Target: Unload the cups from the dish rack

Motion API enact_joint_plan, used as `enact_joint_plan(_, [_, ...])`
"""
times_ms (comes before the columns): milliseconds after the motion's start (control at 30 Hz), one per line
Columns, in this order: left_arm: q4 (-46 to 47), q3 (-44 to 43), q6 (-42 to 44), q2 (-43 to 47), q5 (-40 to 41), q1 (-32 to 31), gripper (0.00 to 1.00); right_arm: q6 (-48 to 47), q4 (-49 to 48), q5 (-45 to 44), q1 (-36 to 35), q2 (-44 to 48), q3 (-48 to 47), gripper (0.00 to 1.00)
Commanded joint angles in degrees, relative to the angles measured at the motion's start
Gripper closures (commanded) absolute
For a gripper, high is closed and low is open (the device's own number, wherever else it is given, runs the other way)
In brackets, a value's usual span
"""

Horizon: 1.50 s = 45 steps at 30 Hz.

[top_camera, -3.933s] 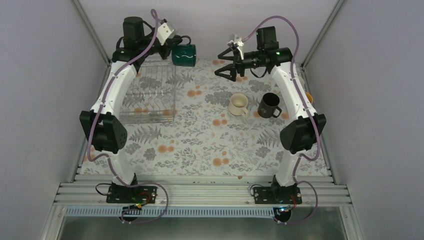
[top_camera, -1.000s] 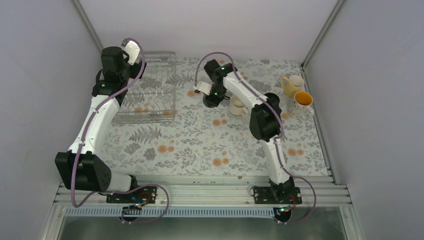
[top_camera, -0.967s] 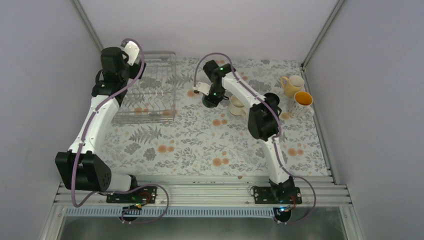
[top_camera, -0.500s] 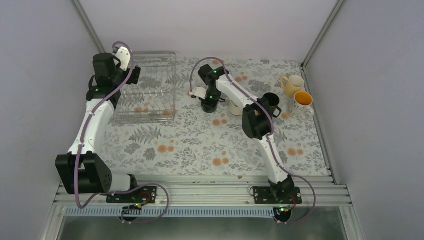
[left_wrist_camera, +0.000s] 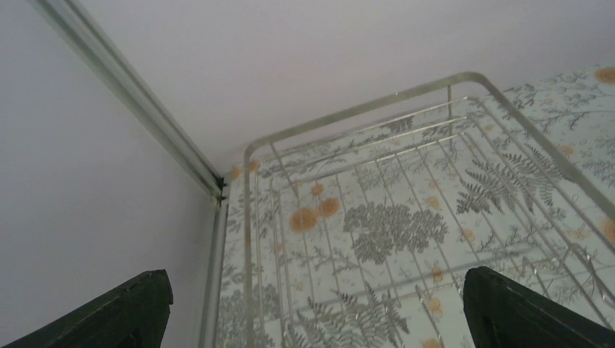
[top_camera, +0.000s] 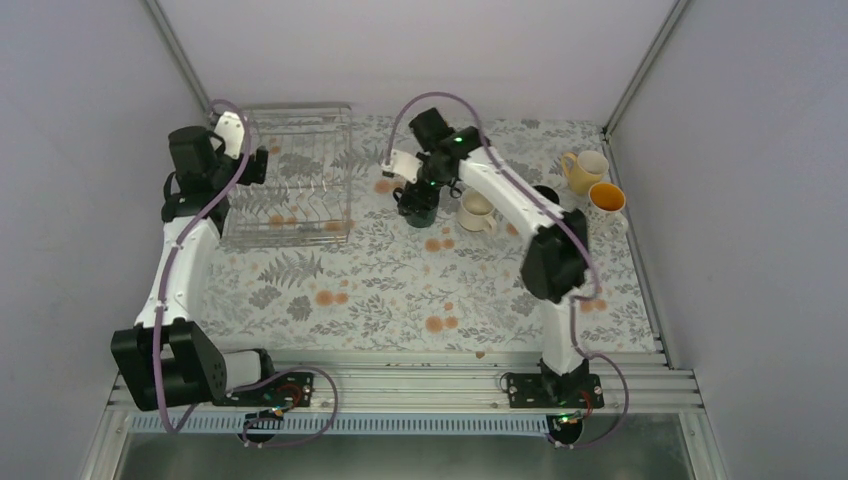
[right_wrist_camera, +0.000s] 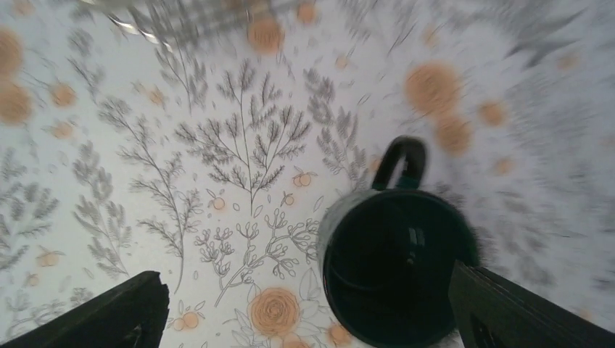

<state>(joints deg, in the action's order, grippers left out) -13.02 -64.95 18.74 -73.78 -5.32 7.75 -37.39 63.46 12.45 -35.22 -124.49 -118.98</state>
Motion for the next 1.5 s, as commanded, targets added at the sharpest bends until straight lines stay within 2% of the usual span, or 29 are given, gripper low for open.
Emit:
enact_joint_plan(0, [2.1,5.1,-1.4,5.6,-4.7,2.9,0.0,3.3,-12.7,3.3,-0.2,16.6,11.7,0.0])
enact_joint_plan(100, [5.4,10.5,-3.4,10.1,-1.7,4.4,0.0,6.4,-21.4,3.0,0.9,28.0,23.5,0.0])
enact_joint_plan(167, [7.5,14.3,-5.0,13.2,0.0,5.0,0.0,8.4,-27.1,-0.8,1.9,36.1,31.1,0.0])
enact_joint_plan(400, [19.0,29.6,-11.1,22.4,1.4,5.3,0.0,15.3,-46.5,-7.1,10.3,58.9,54.1,0.0])
enact_joint_plan(433, [20.2,31.2,-11.5,22.8,1.3,5.2,0.0,17.9,-50.5,-10.6,10.5,62.5,57.8,0.0])
enact_joint_plan(633, [21.4,35.5,-12.9,20.0,1.9,5.3,0.0,18.4,-59.8,-18.5,10.8,81.7,79.2,0.0])
enact_joint_plan(800, [19.1,36.7,-11.4,19.8,-5.1,5.2,0.0,26.3,-70.1,-35.1,10.8,94.5,94.1,0.0])
enact_joint_plan(933, [18.2,37.8,-11.1,22.2,-6.2,5.3,0.0,24.8,-75.7,-42.3,10.8,99.1,101.4,0.0])
enact_joint_plan(1100, [16.2,40.5,-8.9,22.1,-10.3,5.3,0.0,26.0,-71.6,-39.9,10.8,103.4,104.7,0.0])
enact_joint_plan(1267, [17.8,45.9,-7.8,24.6,-8.2,5.3,0.0,34.3,-76.6,-52.4,10.9,107.1,110.0,0.0])
enact_joint_plan(1400, [17.8,46.7,-8.1,28.1,-8.8,5.3,0.0,35.9,-68.0,-41.2,10.9,106.7,110.0,0.0])
enact_joint_plan(1467, [17.4,46.5,-8.3,28.6,-8.2,5.3,0.0,36.0,-67.9,-39.1,10.9,107.0,111.3,0.0])
